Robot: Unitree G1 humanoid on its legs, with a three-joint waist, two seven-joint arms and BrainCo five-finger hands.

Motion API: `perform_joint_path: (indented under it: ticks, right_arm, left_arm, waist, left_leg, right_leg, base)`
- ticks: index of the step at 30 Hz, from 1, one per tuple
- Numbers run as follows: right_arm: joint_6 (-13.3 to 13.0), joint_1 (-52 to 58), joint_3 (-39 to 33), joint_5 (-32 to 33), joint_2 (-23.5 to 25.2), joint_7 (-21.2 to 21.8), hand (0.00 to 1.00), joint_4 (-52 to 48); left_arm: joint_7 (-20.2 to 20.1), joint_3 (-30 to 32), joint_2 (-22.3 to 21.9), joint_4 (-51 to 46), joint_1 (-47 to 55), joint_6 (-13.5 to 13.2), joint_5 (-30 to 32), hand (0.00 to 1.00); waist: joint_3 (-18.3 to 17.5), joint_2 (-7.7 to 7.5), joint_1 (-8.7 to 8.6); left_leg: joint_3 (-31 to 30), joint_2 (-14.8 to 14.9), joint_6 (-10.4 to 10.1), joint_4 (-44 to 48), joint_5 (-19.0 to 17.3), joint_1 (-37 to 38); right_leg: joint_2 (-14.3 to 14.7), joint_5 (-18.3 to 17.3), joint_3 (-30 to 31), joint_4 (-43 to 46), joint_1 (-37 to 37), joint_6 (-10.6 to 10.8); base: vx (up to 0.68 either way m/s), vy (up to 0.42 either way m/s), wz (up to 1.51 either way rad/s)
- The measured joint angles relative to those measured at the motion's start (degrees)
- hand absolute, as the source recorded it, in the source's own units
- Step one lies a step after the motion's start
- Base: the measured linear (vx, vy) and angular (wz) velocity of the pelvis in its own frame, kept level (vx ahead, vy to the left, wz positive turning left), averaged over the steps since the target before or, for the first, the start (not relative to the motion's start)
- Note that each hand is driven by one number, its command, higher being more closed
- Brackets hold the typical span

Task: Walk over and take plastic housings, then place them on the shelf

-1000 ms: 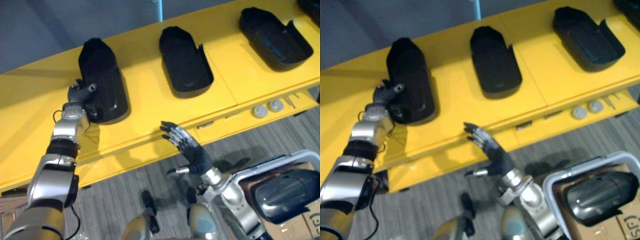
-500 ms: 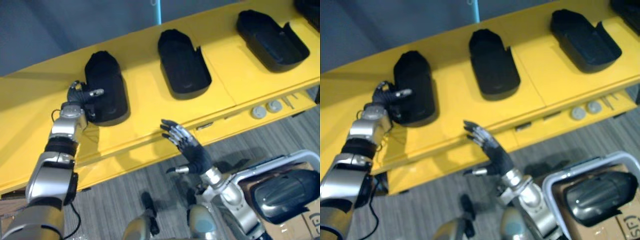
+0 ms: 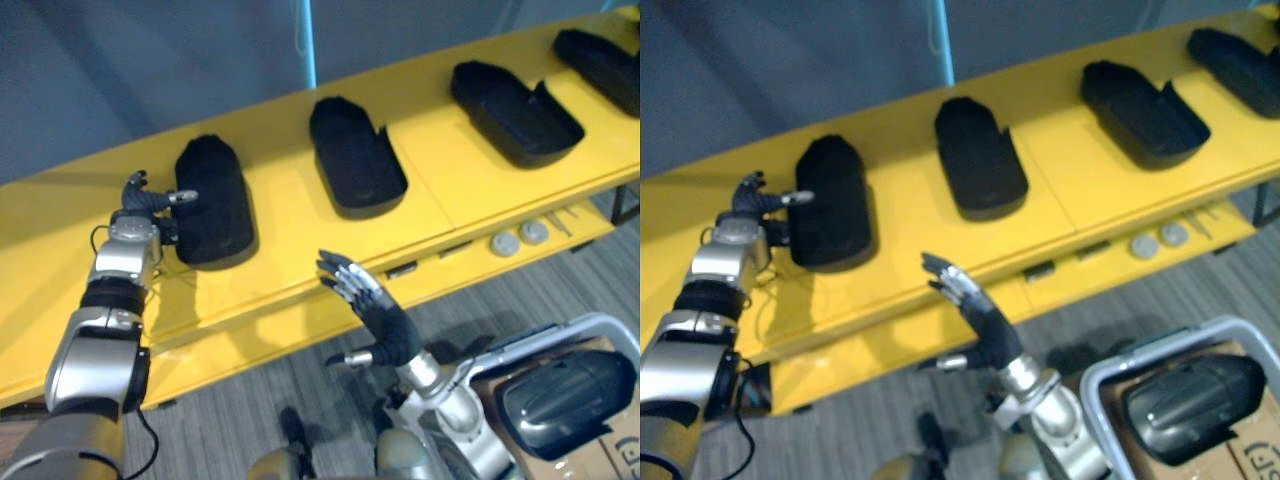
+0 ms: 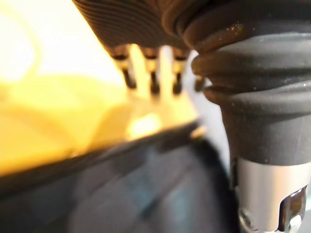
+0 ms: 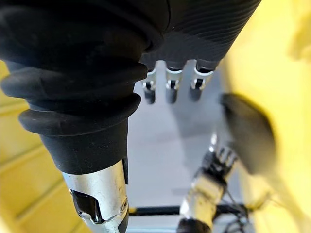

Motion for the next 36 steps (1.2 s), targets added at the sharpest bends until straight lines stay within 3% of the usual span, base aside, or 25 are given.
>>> perform_joint_path:
  ticks: [3, 5, 10, 12, 14, 17, 20, 23, 26, 30, 36]
  right_arm:
    - [-0.46, -0.60, -1.42, -2.49, -0.38, -4.64, 0.00, 0.25]
    - [-0.38, -1.04, -3.25, -2.26, -0.57, -6.24, 0.00, 0.70]
    - [0.00, -4.60, -9.78, -1.69, -1.01, -7.24, 0.00, 2.29]
    - [0.24, -6.18, -10.95, -1.78, -1.56, -7.11, 0.00, 2.76]
    - [1.06, -7.91, -12.79, -1.65, -1.87, -6.96, 0.00, 5.30]
    - [1.09, -9.67, -14.07, -1.77, -1.34, -6.88, 0.00, 8.42]
    - [1.12, -12.86, -15.06, -3.18, 0.65, -7.03, 0.00, 10.62]
    - [2.29, -13.71, -15.22, -3.40, 1.57, -6.01, 0.00, 10.99]
    - [3.87, -14.01, -15.21, -3.39, 1.69, -2.97, 0.00, 12.86]
    - [7.54, -14.27, -15.05, -3.62, 1.68, -0.75, 0.00, 14.84]
    - [10.09, -14.38, -14.72, -9.47, 2.17, -6.62, 0.00, 17.60]
  left_arm:
    - [-0.03, 0.07, 3.04, -5.15, -0.14, -4.53, -0.46, 0.00]
    - [-0.35, 0.88, 4.21, -9.14, 0.13, -6.06, -1.32, 0.00]
    - [-1.23, 13.49, 4.47, -31.16, 14.50, -11.84, -6.85, 0.00]
    - [0.03, 19.02, 2.48, -40.90, 23.61, -14.02, -8.27, 0.00]
    - [3.08, 25.22, -5.66, -53.57, 35.77, -18.69, -8.11, 0.00]
    - [6.60, 26.76, -16.49, -62.97, 49.69, -23.06, -6.45, 0.00]
    - [11.19, 26.62, -28.37, -64.12, 63.21, -22.74, -4.48, 0.00]
    - [14.69, 26.13, -33.19, -62.72, 68.76, -22.70, -4.48, 0.00]
    - [15.65, 26.87, -35.09, -59.71, 70.78, -23.27, -4.53, 0.00]
    - [13.20, 26.99, -35.76, -58.25, 71.36, -26.89, -4.53, 0.00]
    - [9.66, 26.62, -36.60, -55.99, 69.75, -28.64, -2.94, 0.00]
  waist:
    - [-1.94, 0.07, 1.00]
    - [-3.16, 0.50, 1.79]
    - [-7.07, 1.36, 3.89]
    - [-8.45, 1.43, 5.19]
    - [-10.11, 0.66, 7.93]
    - [-11.58, -1.00, 10.90]
    - [-12.02, -2.56, 13.81]
    - [-12.27, -3.69, 14.40]
    - [-12.47, -4.35, 15.45]
    - [-12.47, -5.33, 15.44]
    - [-11.37, -5.49, 15.30]
  left_leg:
    - [-0.23, 0.18, -0.04, -0.01, -0.03, 1.13]
    - [-0.82, 0.35, -0.37, -0.04, -0.27, 1.01]
    - [-3.58, 0.13, -0.44, -0.36, -0.21, 1.04]
    - [-4.89, -0.02, -0.58, -0.40, -0.12, 0.88]
    - [-7.05, -0.33, -0.79, -0.44, 0.09, 0.77]
    - [-9.60, -0.71, -1.08, -0.44, 0.44, -0.23]
    - [-11.43, -1.22, -1.08, -0.45, 0.99, -1.46]
    - [-12.81, -1.75, -1.07, -0.45, 1.29, -2.38]
    - [-13.18, -2.10, -1.06, -0.46, 1.30, -2.78]
    - [-13.88, -2.61, -0.68, -0.45, 1.37, -3.08]
    - [-13.42, -2.68, -0.32, -0.45, 1.17, -3.06]
  right_leg:
    - [0.18, 0.26, -0.13, -0.75, 1.57, -0.12]
    - [0.47, 0.30, -0.80, -0.75, 1.64, -0.10]
    - [0.45, 0.20, -3.58, -1.23, 3.19, -0.08]
    - [0.43, 0.06, -5.00, -1.65, 3.88, -0.03]
    - [0.36, -0.18, -7.19, -2.36, 5.14, -0.02]
    - [0.29, -1.29, -9.71, -2.21, 5.41, -0.16]
    - [0.01, -1.56, -12.19, -2.04, 5.39, -0.03]
    - [-0.33, -1.79, -13.77, -1.84, 5.38, 0.28]
    - [-0.61, -1.88, -14.31, -1.84, 5.31, 0.42]
    - [-1.11, -2.20, -15.52, -1.46, 5.37, 0.80]
    - [-1.28, -2.30, -15.46, -1.42, 5.16, 0.77]
  base:
    - [0.00, 0.000, 0.00]
    - [-0.05, -0.001, 0.15]
    - [-0.05, 0.010, 0.25]
    - [-0.02, 0.003, 0.33]
    - [0.00, -0.006, 0.43]
    - [-0.02, -0.007, 0.51]
    - [-0.01, 0.002, 0.44]
    - [-0.01, 0.017, 0.28]
    - [0.01, 0.017, 0.13]
    - [0.02, 0.017, 0.12]
    - [0.01, 0.000, -0.02]
